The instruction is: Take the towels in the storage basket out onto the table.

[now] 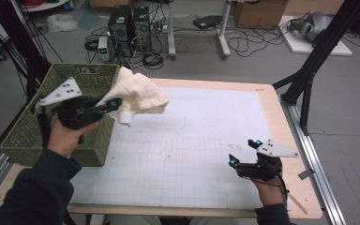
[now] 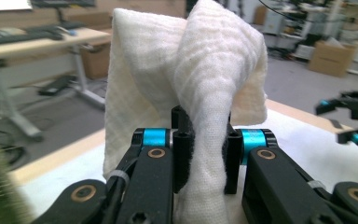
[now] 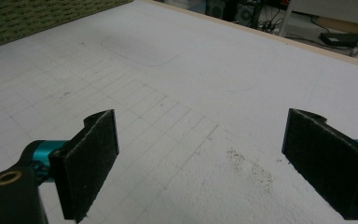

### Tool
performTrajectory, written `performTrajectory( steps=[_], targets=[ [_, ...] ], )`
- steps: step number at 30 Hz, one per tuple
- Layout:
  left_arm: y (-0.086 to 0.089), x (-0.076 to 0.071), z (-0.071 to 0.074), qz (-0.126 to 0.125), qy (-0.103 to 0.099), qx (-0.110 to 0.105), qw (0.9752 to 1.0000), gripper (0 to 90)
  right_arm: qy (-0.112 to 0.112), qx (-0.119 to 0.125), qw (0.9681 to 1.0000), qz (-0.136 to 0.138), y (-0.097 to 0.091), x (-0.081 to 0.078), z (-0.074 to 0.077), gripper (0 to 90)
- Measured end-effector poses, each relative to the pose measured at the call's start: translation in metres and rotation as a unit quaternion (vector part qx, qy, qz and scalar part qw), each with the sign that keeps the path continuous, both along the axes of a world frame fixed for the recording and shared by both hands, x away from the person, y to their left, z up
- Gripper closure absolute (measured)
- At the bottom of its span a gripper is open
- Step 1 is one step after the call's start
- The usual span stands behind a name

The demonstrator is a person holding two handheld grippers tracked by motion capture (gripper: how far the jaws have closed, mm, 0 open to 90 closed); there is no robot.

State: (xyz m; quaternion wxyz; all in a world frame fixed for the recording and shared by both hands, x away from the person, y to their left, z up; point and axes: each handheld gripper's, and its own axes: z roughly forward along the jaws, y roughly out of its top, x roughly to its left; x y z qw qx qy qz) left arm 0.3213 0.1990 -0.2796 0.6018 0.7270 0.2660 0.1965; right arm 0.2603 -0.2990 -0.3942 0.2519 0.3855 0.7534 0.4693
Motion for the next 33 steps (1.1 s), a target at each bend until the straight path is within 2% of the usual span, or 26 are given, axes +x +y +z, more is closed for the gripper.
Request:
performTrajectory(
  steps=[4, 9, 18, 21, 25, 26, 29, 31, 33],
  targets=[
    [-0.025, 0.002, -0.016, -0.033, 0.013, 0.007, 0.9993, 80.0, 0.002, -0.001, 1.0, 0.001, 0.0, 0.0, 0.0, 9.8],
    [-0.049, 0.001, -0.029, -0.068, 0.025, 0.017, 0.9972, 79.9, 0.002, -0.002, 1.0, 0.0, -0.001, 0.0, 0.0, 9.8],
    [-0.077, -0.001, -0.057, -0.107, 0.05, 0.03, 0.9925, 79.7, 0.001, -0.003, 1.0, 0.001, 0.0, 0.0, -0.001, 9.8],
    [-0.089, 0.001, -0.07, -0.127, 0.069, 0.038, 0.9889, 79.5, 0.004, -0.003, 1.0, 0.0, 0.001, 0.0, -0.001, 9.9],
    [-0.106, 0.004, -0.087, -0.159, 0.095, 0.048, 0.9816, 79.2, 0.002, -0.004, 1.0, 0.001, 0.0, 0.001, -0.001, 9.8],
    [-0.11, 0.005, -0.091, -0.163, 0.099, 0.057, 0.98, 78.9, 0.001, -0.005, 1.0, 0.001, 0.0, 0.001, -0.001, 9.8],
    [-0.119, 0.012, -0.105, -0.171, 0.12, 0.064, 0.976, 78.9, 0.004, -0.004, 1.0, 0.0, 0.0, 0.001, -0.002, 9.8],
    [-0.124, 0.017, -0.113, -0.169, 0.131, 0.072, 0.9743, 78.5, 0.004, -0.005, 1.0, 0.002, 0.0, 0.002, -0.003, 9.8],
    [-0.127, 0.024, -0.121, -0.159, 0.142, 0.076, 0.9741, 78.3, 0.006, -0.006, 1.0, 0.002, 0.001, 0.002, -0.003, 9.8]
  ],
)
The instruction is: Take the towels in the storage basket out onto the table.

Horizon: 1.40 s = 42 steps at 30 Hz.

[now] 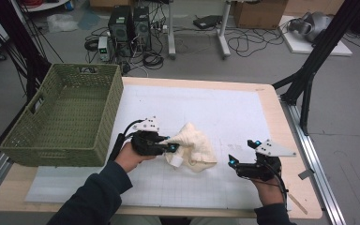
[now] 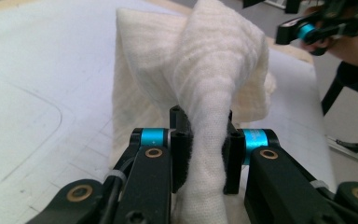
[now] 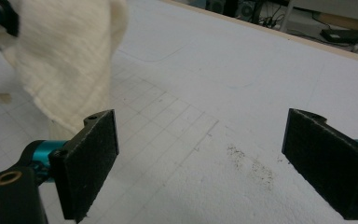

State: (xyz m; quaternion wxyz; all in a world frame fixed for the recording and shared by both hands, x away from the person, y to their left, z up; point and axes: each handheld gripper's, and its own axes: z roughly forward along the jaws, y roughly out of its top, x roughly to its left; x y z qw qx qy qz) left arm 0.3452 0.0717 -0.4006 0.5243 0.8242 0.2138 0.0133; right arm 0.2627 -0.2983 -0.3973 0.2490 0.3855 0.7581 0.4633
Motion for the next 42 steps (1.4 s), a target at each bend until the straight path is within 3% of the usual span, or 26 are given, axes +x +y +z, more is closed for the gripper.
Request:
performTrajectory(
  steps=[6, 7, 9, 11, 14, 17, 20, 24, 32, 38, 42],
  targets=[
    [-0.01, 0.017, -0.024, 0.053, 0.014, 0.043, 0.9976, 75.1, 0.006, -0.004, 1.0, 0.002, 0.002, 0.002, -0.002, 9.8],
    [-0.012, 0.019, -0.028, 0.066, 0.016, 0.047, 0.9966, 71.9, 0.004, -0.007, 1.0, 0.004, 0.003, 0.002, -0.003, 9.8],
    [-0.014, 0.022, -0.033, 0.103, 0.012, 0.054, 0.9931, 57.3, 0.007, -0.011, 0.9999, 0.006, 0.004, 0.003, -0.004, 9.8],
    [-0.012, 0.023, -0.033, 0.134, 0.01, 0.051, 0.9896, 31.8, 0.009, -0.014, 0.9998, 0.009, 0.006, 0.003, -0.005, 9.8],
    [-0.002, 0.021, -0.023, 0.157, -0.016, 0.044, 0.9865, 28.1, 0.01, -0.014, 0.9998, 0.009, 0.005, 0.003, -0.005, 9.8],
    [0.012, 0.016, -0.01, 0.174, -0.031, 0.015, 0.9841, 20.4, 0.017, -0.013, 0.9997, 0.007, 0.005, 0.004, -0.006, 9.9],
    [0.028, 0.004, 0.0, 0.189, -0.06, -0.013, 0.98, 19.4, 0.014, -0.013, 0.9998, 0.004, 0.006, 0.004, -0.005, 9.9],
    [0.047, -0.011, 0.0, 0.194, -0.086, -0.022, 0.977, 19.3, 0.008, -0.017, 0.9998, 0.007, 0.008, 0.005, -0.004, 9.8],
    [0.07, -0.028, -0.016, 0.228, -0.087, -0.027, 0.9694, 19.4, 0.019, -0.038, 0.9984, 0.038, 0.019, 0.01, -0.008, 9.9],
    [0.071, -0.03, -0.024, 0.227, -0.093, -0.031, 0.9689, 19.4, 0.021, -0.041, 0.998, 0.044, 0.022, 0.011, -0.009, 9.8],
    [0.07, -0.03, -0.026, 0.22, -0.088, -0.028, 0.9712, 19.5, 0.021, -0.044, 0.9979, 0.042, 0.025, 0.012, -0.009, 9.9]
  ],
)
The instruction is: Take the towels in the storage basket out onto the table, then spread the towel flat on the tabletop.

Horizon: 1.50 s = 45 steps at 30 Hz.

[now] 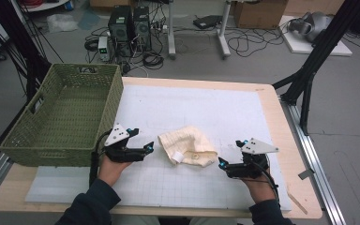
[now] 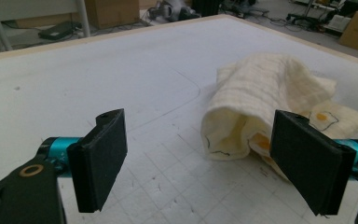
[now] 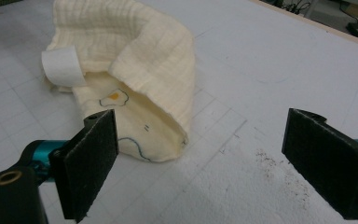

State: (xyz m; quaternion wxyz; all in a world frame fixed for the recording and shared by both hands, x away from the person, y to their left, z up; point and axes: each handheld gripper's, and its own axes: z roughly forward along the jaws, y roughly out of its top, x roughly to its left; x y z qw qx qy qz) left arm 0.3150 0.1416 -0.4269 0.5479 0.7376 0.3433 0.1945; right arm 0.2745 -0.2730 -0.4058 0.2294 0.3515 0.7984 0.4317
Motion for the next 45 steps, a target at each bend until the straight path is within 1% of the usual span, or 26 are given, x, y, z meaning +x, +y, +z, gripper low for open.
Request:
performTrajectory(
  steps=[2, 4, 8, 11, 15, 19, 21, 24, 28, 31, 33, 35, 36, 39, 42, 45],
  targets=[
    [0.0, -0.002, -0.001, 0.0, -0.001, 0.001, 1.0, 19.6, 0.001, -0.002, 1.0, 0.001, 0.001, 0.0, -0.001, 10.3],
    [0.001, -0.003, 0.0, 0.003, 0.0, 0.0, 1.0, 19.7, 0.003, -0.005, 0.9999, 0.009, 0.002, -0.001, -0.001, 14.7],
    [0.007, -0.003, 0.002, 0.01, -0.003, -0.008, 0.9999, 19.8, 0.0, 0.0, 0.9999, 0.012, 0.002, -0.002, -0.001, 14.7],
    [0.01, -0.003, 0.002, 0.016, -0.003, -0.011, 0.9998, 19.7, 0.005, 0.006, 0.9999, 0.013, 0.003, -0.001, -0.001, 14.7],
    [0.01, -0.003, 0.001, 0.015, 0.0, -0.008, 0.9999, 19.7, 0.009, 0.011, 0.9997, 0.018, 0.005, -0.001, -0.001, 14.0],
    [0.01, -0.002, -0.001, 0.013, 0.007, -0.004, 0.9999, 19.7, 0.005, 0.013, 0.9997, 0.021, 0.009, 0.0, -0.001, 12.4],
    [0.01, -0.002, -0.001, 0.012, 0.008, -0.001, 0.9999, 19.7, 0.003, 0.013, 0.9995, 0.028, 0.011, 0.001, -0.001, 12.4],
    [0.008, -0.001, -0.002, 0.01, 0.009, 0.0, 0.9999, 19.7, 0.005, 0.014, 0.9989, 0.045, 0.017, 0.003, -0.001, 12.3],
    [0.007, -0.001, -0.002, 0.007, 0.01, 0.002, 0.9999, 19.7, 0.004, 0.007, 0.998, 0.062, 0.027, 0.007, 0.0, 13.8],
    [0.008, -0.001, -0.002, 0.007, 0.013, 0.003, 0.9999, 19.7, 0.003, 0.007, 0.9968, 0.08, 0.038, 0.012, 0.003, 18.2],
    [0.009, -0.001, -0.002, 0.01, 0.014, 0.001, 0.9999, 19.8, 0.001, 0.007, 0.9957, 0.092, 0.046, 0.015, 0.004, 19.0],
    [0.01, 0.0, -0.003, 0.011, 0.014, -0.001, 0.9998, 19.8, 0.005, 0.006, 0.9946, 0.103, 0.054, 0.019, 0.004, 19.3],
    [0.01, 0.0, -0.003, 0.011, 0.015, -0.003, 0.9998, 19.9, 0.007, 0.005, 0.9939, 0.11, 0.058, 0.02, 0.004, 21.4],
    [0.011, 0.0, -0.003, 0.013, 0.016, -0.003, 0.9998, 20.1, 0.009, -0.002, 0.9914, 0.131, 0.071, 0.024, 0.003, 24.8],
    [0.012, 0.001, -0.003, 0.012, 0.018, -0.002, 0.9998, 20.1, 0.005, -0.01, 0.9889, 0.148, 0.082, 0.028, 0.003, 30.7],
    [0.012, 0.001, -0.004, 0.012, 0.02, -0.003, 0.9997, 20.4, 0.002, -0.019, 0.9855, 0.169, 0.094, 0.031, 0.003, 36.9]
  ],
)
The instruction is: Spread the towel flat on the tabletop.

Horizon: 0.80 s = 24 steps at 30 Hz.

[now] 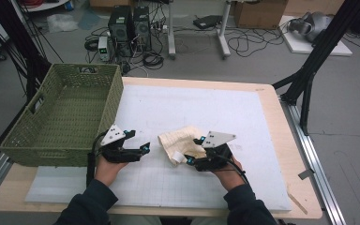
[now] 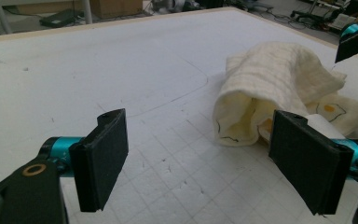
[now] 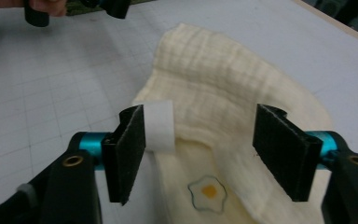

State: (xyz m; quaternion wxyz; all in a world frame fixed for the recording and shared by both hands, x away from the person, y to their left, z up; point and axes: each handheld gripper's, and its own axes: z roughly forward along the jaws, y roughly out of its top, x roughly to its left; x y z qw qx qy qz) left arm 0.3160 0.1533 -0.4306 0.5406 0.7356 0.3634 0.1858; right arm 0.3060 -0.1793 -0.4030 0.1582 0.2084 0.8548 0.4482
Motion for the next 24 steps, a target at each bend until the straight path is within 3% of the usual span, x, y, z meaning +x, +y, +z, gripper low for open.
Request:
performTrajectory(
  steps=[6, 10, 13, 17, 19, 24],
  targets=[
    [0.002, 0.001, 0.0, 0.004, 0.001, -0.001, 1.0, 20.7, 0.011, -0.029, 0.9984, 0.047, 0.03, 0.008, -0.007, 46.2],
    [0.004, 0.001, 0.0, 0.006, 0.002, -0.005, 1.0, 21.0, 0.029, -0.041, 0.997, 0.06, 0.042, 0.012, -0.016, 48.8],
    [0.005, 0.001, -0.001, 0.007, 0.004, -0.004, 1.0, 21.0, 0.029, -0.052, 0.9962, 0.063, 0.048, 0.013, -0.019, 51.7],
    [0.005, 0.002, -0.001, 0.007, 0.005, -0.002, 1.0, 21.3, 0.032, -0.08, 0.9947, 0.057, 0.051, 0.014, -0.022, 69.1],
    [0.005, 0.002, -0.002, 0.007, 0.006, -0.002, 1.0, 21.6, 0.032, -0.078, 0.9949, 0.055, 0.05, 0.013, -0.021, 79.9],
    [0.005, 0.002, -0.002, 0.009, 0.008, -0.003, 0.9999, 21.9, 0.029, -0.046, 0.9974, 0.047, 0.043, 0.014, -0.011, 84.5]
  ],
)
